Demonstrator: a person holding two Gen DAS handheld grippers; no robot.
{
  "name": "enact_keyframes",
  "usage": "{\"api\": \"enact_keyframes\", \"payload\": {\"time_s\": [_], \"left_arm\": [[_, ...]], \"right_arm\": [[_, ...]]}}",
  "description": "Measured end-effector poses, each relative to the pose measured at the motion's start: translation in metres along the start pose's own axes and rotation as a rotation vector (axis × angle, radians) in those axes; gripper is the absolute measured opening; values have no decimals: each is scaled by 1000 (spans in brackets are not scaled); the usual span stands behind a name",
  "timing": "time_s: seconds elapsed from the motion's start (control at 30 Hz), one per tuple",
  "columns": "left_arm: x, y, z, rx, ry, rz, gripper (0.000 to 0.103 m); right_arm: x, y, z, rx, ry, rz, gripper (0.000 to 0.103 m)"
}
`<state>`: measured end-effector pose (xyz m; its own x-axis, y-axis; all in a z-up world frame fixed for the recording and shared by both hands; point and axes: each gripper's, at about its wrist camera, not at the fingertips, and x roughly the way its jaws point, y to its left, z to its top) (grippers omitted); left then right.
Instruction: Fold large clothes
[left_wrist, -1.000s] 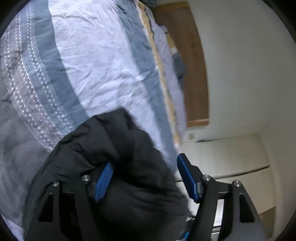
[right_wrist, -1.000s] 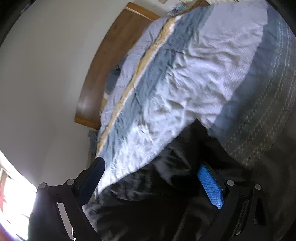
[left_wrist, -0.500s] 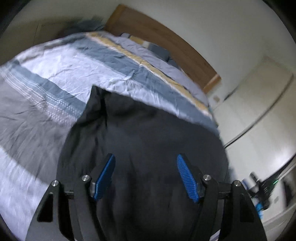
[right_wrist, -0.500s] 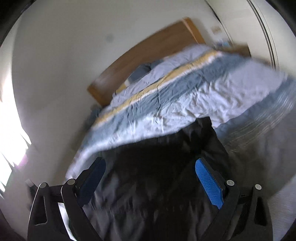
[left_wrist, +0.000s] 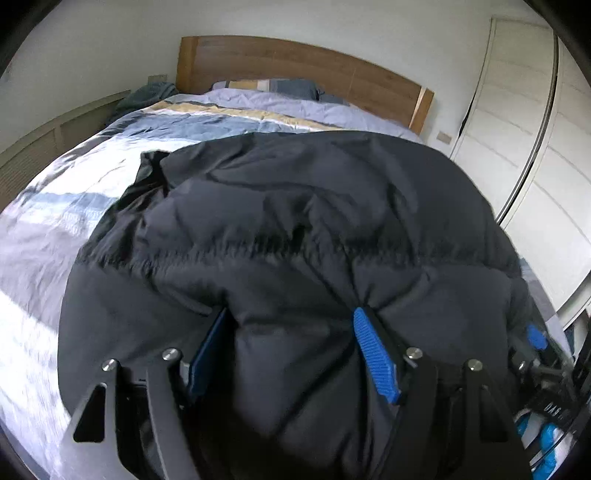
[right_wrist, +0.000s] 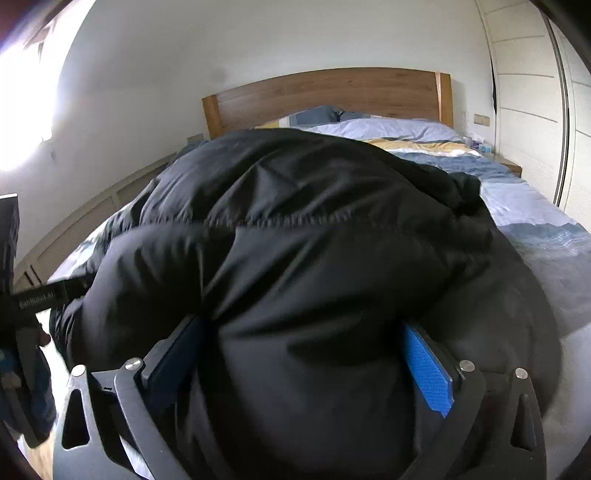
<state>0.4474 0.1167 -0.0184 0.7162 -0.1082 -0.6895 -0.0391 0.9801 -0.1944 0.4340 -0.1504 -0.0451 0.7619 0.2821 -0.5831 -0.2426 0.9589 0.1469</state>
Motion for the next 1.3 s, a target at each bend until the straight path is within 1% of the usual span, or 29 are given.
{"api": "enact_keyframes", "payload": {"time_s": [0.1,0.2,0.27,0.37,0.43,0.53,0.63,0.77,0.8,0.87,0.93,1.0,1.03,1.1,1.17,1.2,1.27,1.3], "left_arm": [[17,-4,25,37,37,20,69],[43,-6,51,45,99,23,69],[60,-7,67,45,123,28,69],[80,-12,89,63,159,40,69],[90,-15,102,63,176,40,69],[106,-17,118,65,199,58,69],[121,-2,131,18,218,60,70],[134,30,144,-86,239,45,70],[136,35,146,-100,245,50,70],[138,43,149,-98,252,85,70],[133,51,151,-94,244,138,70],[118,57,151,-80,213,196,70],[109,59,151,-81,197,203,70],[86,62,147,-87,152,186,70],[62,60,141,-88,111,140,70],[49,56,134,-86,91,112,70],[28,47,115,-73,50,64,70],[19,43,104,-64,35,44,70]], "right_arm": [[18,1,28,-15,12,-10,102],[43,-7,54,-6,79,-5,102],[61,-11,69,-3,109,-8,102],[85,-11,84,-33,174,-25,102],[98,-11,94,-55,201,-37,102],[110,-15,109,-52,207,-40,102],[121,-28,120,-14,223,-18,102],[131,-70,129,106,232,15,102],[135,-81,131,133,233,9,102],[135,-103,132,181,230,-20,102],[133,-119,131,213,239,-59,99],[123,-131,133,209,228,-93,96],[116,-133,133,195,223,-112,96],[98,-132,132,158,203,-123,96],[77,-120,128,109,170,-108,96],[69,-114,127,88,155,-93,96],[46,-95,113,60,120,-42,96],[41,-88,108,49,111,-21,96]]}}
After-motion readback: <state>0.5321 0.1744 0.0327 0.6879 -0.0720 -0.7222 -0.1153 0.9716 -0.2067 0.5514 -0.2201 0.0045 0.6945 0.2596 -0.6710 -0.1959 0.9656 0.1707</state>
